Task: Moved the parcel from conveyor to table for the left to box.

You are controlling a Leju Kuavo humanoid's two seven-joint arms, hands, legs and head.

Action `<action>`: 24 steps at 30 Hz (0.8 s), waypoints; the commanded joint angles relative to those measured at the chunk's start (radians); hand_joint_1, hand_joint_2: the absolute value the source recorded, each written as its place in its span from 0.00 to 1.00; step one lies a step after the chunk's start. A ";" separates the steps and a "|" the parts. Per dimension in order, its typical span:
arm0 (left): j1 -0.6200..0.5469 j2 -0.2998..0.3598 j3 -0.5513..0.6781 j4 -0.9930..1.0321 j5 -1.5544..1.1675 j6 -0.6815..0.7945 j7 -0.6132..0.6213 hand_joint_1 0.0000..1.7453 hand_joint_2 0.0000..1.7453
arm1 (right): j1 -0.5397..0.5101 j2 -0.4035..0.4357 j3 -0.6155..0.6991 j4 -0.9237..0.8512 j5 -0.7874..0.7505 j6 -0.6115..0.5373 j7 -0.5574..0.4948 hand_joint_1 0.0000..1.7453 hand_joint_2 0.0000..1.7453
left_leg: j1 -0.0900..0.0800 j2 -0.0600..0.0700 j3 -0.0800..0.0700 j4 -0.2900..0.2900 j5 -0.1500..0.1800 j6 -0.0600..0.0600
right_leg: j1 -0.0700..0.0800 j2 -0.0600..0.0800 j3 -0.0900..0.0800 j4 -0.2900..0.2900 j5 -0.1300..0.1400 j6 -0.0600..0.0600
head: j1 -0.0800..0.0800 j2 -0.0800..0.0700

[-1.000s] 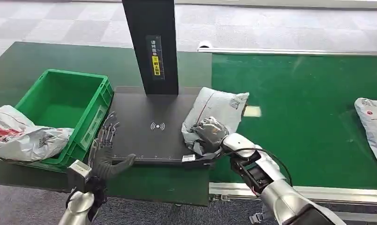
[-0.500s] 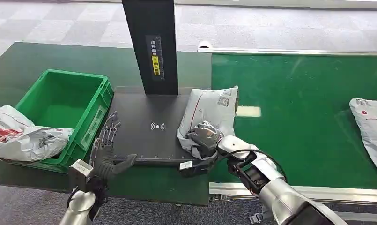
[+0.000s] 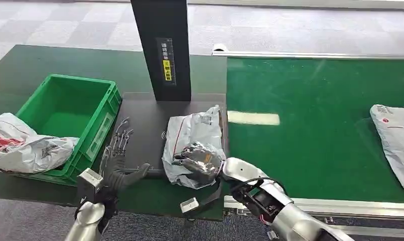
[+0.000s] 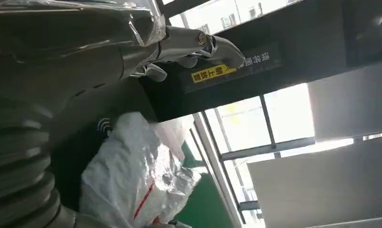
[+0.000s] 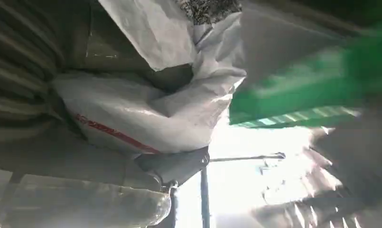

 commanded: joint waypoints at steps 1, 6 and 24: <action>-0.064 0.011 -0.035 0.097 0.012 -0.004 0.004 0.00 1.00 | 0.031 -0.077 0.215 -0.341 -0.046 0.013 0.020 1.00 1.00 | 0.000 -0.001 0.004 -0.005 0.001 -0.002 | 0.001 -0.004 0.004 -0.004 0.000 -0.004 | 0.000 0.000; -0.065 0.011 -0.039 0.098 0.013 0.000 0.004 0.00 1.00 | 0.019 -0.055 0.200 -0.254 0.017 -0.027 0.035 1.00 1.00 | -0.001 -0.001 0.001 -0.003 0.001 -0.001 | 0.000 -0.003 0.003 -0.003 0.001 -0.003 | 0.001 0.000; 0.000 0.002 0.030 0.021 -0.001 0.006 0.004 0.00 1.00 | 0.009 0.015 0.059 -0.049 0.264 -0.087 0.313 0.04 1.00 | -0.001 0.001 0.001 -0.002 0.001 -0.001 | 0.000 -0.001 0.002 -0.002 0.001 -0.002 | 0.000 0.000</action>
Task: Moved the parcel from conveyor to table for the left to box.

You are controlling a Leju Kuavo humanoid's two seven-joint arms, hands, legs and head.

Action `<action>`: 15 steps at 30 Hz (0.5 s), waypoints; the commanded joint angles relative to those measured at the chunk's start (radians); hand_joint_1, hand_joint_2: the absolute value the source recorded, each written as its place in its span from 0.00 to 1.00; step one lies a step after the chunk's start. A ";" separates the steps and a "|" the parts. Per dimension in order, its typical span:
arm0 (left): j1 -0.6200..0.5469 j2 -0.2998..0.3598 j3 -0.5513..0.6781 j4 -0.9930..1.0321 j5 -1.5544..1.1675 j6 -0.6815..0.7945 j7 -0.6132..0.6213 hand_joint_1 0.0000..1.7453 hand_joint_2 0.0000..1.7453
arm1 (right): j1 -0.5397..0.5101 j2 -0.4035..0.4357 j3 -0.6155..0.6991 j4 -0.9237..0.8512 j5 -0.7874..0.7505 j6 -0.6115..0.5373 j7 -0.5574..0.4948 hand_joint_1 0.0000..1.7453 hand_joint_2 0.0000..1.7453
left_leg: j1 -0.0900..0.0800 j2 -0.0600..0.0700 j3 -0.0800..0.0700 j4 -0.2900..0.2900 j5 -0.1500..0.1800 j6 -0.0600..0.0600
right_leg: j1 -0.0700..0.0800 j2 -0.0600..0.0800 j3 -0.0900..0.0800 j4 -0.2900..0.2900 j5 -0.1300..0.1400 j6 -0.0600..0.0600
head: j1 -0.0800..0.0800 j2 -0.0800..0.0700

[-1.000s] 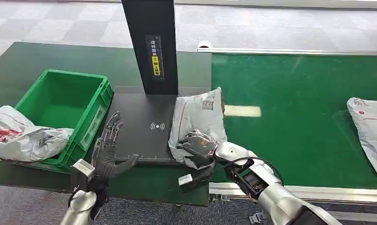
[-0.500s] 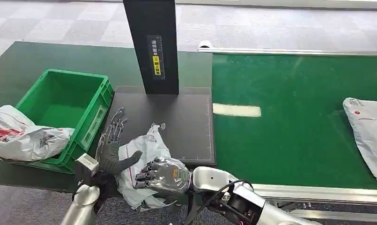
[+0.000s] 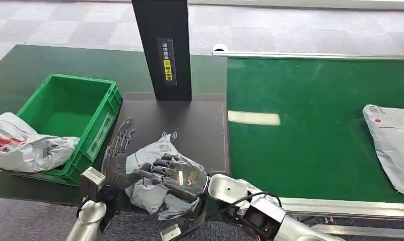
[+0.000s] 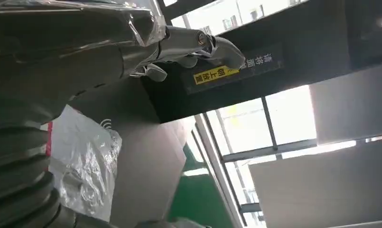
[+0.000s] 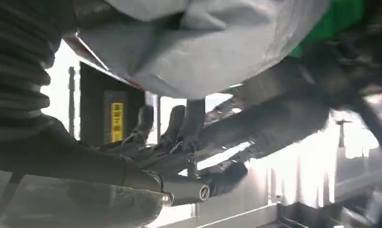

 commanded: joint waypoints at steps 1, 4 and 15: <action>0.011 0.000 0.039 0.001 -0.003 -0.004 0.004 0.00 1.00 | -0.037 0.037 -0.030 0.154 0.072 -0.020 0.046 0.08 1.00 | 0.000 0.002 0.001 -0.001 0.000 -0.001 | 0.000 0.000 0.001 -0.001 0.001 -0.002 | 0.000 0.000; 0.033 0.000 0.054 -0.022 -0.005 -0.004 0.004 0.00 1.00 | -0.042 0.042 -0.071 0.198 0.138 -0.055 0.113 1.00 1.00 | 0.000 0.003 0.003 -0.003 0.001 -0.001 | 0.000 0.001 0.002 -0.002 0.001 -0.003 | 0.000 0.000; 0.095 -0.006 0.077 -0.079 -0.012 -0.001 0.004 0.00 1.00 | -0.002 0.012 -0.252 0.167 0.212 -0.114 0.200 1.00 1.00 | 0.000 0.000 0.001 -0.001 0.000 -0.001 | 0.000 -0.002 0.001 -0.001 0.000 -0.002 | 0.000 0.000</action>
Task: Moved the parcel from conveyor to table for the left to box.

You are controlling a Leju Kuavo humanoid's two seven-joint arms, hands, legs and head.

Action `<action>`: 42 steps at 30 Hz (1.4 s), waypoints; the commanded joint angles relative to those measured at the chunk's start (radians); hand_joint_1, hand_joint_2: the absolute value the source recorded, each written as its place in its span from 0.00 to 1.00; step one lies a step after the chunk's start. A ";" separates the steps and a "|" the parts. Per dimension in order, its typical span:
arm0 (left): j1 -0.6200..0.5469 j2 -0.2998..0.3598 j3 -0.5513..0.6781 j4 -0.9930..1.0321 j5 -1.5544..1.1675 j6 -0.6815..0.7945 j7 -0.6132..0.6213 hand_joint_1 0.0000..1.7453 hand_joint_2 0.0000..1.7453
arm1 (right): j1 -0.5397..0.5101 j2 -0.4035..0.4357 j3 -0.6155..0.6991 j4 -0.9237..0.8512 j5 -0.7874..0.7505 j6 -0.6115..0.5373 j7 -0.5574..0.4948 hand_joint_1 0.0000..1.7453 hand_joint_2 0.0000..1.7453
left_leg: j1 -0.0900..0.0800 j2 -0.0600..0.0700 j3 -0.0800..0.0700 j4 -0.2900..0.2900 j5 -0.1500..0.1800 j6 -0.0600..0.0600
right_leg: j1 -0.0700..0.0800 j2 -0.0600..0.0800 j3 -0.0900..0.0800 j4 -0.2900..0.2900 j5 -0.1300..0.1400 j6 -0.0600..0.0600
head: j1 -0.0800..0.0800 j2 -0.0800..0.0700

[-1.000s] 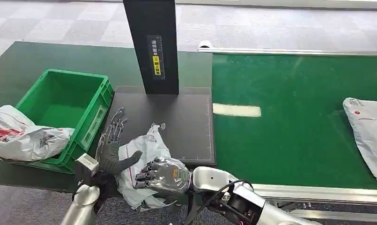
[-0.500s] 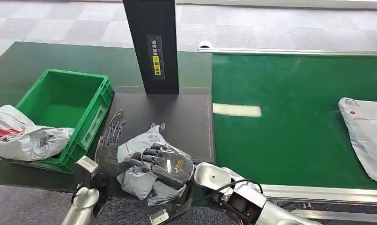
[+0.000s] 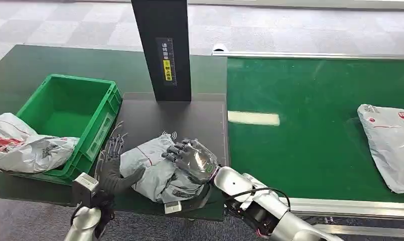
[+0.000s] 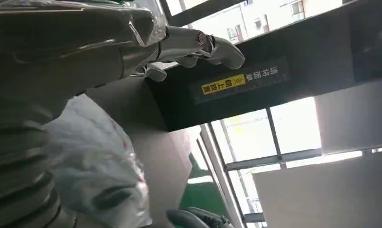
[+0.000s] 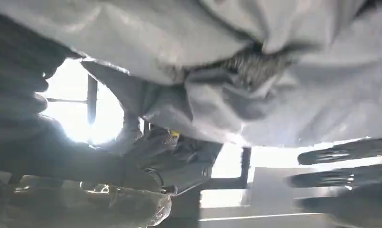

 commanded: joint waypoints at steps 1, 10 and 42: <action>0.031 -0.005 0.038 -0.024 -0.004 -0.001 0.004 0.00 1.00 | -0.007 -0.003 -0.128 0.052 0.024 -0.005 0.017 1.00 1.00 | 0.000 0.000 0.001 -0.001 0.000 -0.001 | 0.000 -0.002 0.001 -0.001 0.000 -0.002 | 0.000 0.000; 0.031 -0.005 0.038 -0.024 -0.004 -0.001 0.004 0.00 1.00 | -0.007 -0.003 -0.128 0.052 0.024 -0.005 0.017 1.00 1.00 | 0.000 0.000 0.001 -0.002 0.000 -0.001 | 0.000 -0.001 0.001 -0.001 0.000 -0.002 | 0.000 0.000; 0.022 -0.009 0.047 -0.017 -0.010 0.015 0.007 0.00 1.00 | 0.043 0.045 -0.583 0.174 -0.153 0.161 -0.189 1.00 1.00 | 0.000 0.004 0.003 -0.002 0.000 -0.001 | 0.001 0.003 0.002 -0.002 0.001 -0.002 | 0.000 0.000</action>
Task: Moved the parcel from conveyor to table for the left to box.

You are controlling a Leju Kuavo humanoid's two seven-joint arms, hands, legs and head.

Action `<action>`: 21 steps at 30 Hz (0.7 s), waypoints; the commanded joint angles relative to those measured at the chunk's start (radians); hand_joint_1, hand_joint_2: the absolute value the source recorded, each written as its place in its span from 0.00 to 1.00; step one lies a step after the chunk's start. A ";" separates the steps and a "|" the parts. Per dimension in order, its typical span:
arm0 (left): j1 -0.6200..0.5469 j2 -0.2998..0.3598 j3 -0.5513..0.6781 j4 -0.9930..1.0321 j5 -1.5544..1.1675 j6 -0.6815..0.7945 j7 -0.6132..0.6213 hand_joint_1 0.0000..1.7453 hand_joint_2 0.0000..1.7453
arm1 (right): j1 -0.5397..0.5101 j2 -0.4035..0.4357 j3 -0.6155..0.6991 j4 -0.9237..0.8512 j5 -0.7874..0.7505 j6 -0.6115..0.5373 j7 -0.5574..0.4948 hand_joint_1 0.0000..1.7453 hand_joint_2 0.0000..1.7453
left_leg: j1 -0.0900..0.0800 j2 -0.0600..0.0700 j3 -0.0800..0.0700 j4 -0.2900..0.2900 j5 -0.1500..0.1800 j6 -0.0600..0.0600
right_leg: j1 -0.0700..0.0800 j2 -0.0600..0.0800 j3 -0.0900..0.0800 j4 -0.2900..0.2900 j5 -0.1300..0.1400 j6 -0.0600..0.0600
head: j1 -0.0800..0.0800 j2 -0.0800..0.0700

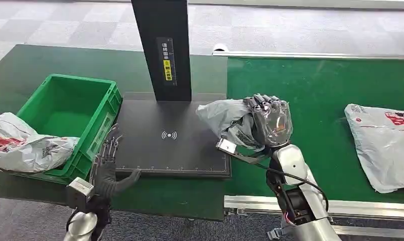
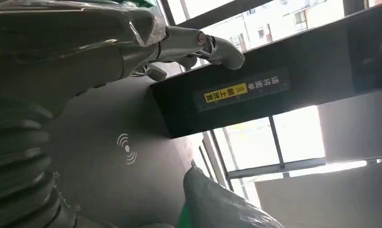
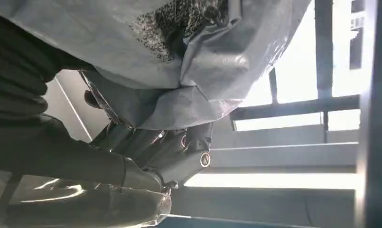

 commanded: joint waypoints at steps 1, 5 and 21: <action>-0.016 0.002 0.025 0.034 -0.004 -0.005 -0.008 0.00 1.00 | -0.099 0.034 0.163 0.425 -0.406 0.371 -0.178 1.00 1.00 | 0.000 0.005 0.005 -0.004 0.000 -0.002 | 0.001 0.003 0.003 -0.003 0.001 -0.003 | 0.000 0.000; -0.023 0.002 0.024 0.041 -0.006 -0.010 -0.011 0.00 1.00 | -0.100 0.032 0.243 0.485 -0.452 0.377 -0.244 1.00 1.00 | 0.000 0.003 0.005 -0.004 0.001 -0.001 | 0.000 0.001 0.004 -0.003 0.001 -0.003 | 0.000 0.000; -0.106 0.008 -0.007 0.128 -0.007 -0.026 -0.010 0.00 1.00 | -0.049 0.014 0.552 0.351 -0.602 0.624 -0.467 1.00 1.00 | 0.000 0.001 0.007 -0.005 0.002 -0.002 | 0.001 -0.002 0.006 -0.005 0.001 -0.004 | 0.000 0.000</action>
